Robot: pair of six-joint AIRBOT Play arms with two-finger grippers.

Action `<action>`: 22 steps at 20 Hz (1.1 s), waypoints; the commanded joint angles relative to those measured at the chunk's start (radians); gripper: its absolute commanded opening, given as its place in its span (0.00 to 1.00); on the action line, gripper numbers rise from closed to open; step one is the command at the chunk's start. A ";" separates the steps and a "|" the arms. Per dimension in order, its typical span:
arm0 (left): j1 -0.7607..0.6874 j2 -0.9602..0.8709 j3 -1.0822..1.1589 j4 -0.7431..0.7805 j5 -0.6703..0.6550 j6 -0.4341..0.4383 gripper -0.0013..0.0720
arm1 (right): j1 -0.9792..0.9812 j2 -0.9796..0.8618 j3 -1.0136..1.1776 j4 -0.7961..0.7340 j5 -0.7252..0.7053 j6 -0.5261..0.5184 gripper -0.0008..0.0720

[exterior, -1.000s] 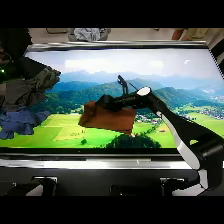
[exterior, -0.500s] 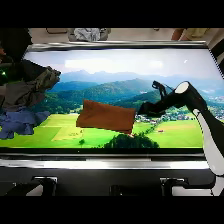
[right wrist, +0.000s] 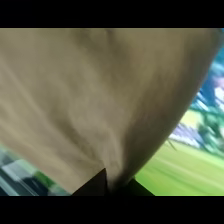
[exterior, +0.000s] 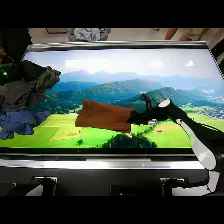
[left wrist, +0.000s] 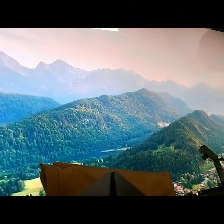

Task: Fold the shirts.

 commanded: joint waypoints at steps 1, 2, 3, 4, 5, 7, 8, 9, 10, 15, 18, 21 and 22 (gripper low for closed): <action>0.000 -0.001 0.000 0.001 0.000 0.000 0.05 | -0.030 -0.013 0.064 0.151 0.069 -0.172 0.07; 0.000 -0.002 0.000 0.001 0.000 0.000 0.05 | -0.075 -0.013 0.117 0.138 0.121 -0.177 0.07; 0.000 -0.003 0.000 0.001 0.000 0.000 0.05 | -0.128 -0.013 0.172 0.125 0.163 -0.176 0.07; 0.000 -0.005 0.000 0.001 0.000 0.000 0.05 | -0.193 -0.013 0.229 0.108 0.201 -0.175 0.07; 0.000 -0.006 0.000 0.001 0.000 0.000 0.05 | -0.259 -0.013 0.278 0.084 0.235 -0.168 0.07; 0.000 -0.008 0.000 0.001 0.000 0.000 0.05 | -0.412 -0.013 0.365 0.026 0.297 -0.142 0.07; 0.000 -0.008 0.000 0.001 0.000 0.000 0.05 | -0.485 -0.011 0.393 0.009 0.320 -0.139 0.07; 0.000 -0.008 0.000 0.001 0.000 0.000 0.05 | -0.566 -0.010 0.414 0.002 0.341 -0.138 0.07; 0.000 -0.008 0.000 0.001 -0.002 0.000 0.05 | -0.642 -0.006 0.426 0.002 0.355 -0.139 0.07; 0.000 -0.008 -0.001 0.001 -0.031 0.000 0.05 | -1.021 0.006 0.434 -0.031 0.412 -0.140 0.07; 0.000 -0.008 -0.001 0.001 -0.031 0.000 0.05 | -1.193 0.013 0.435 -0.132 0.466 -0.139 0.07; 0.000 -0.008 -0.001 0.000 -0.034 0.000 0.05 | -1.316 0.035 0.434 -0.302 0.492 -0.116 0.07; 0.000 -0.008 -0.001 0.000 -0.034 0.000 0.05 | -1.340 0.047 0.433 -0.376 0.502 -0.104 0.07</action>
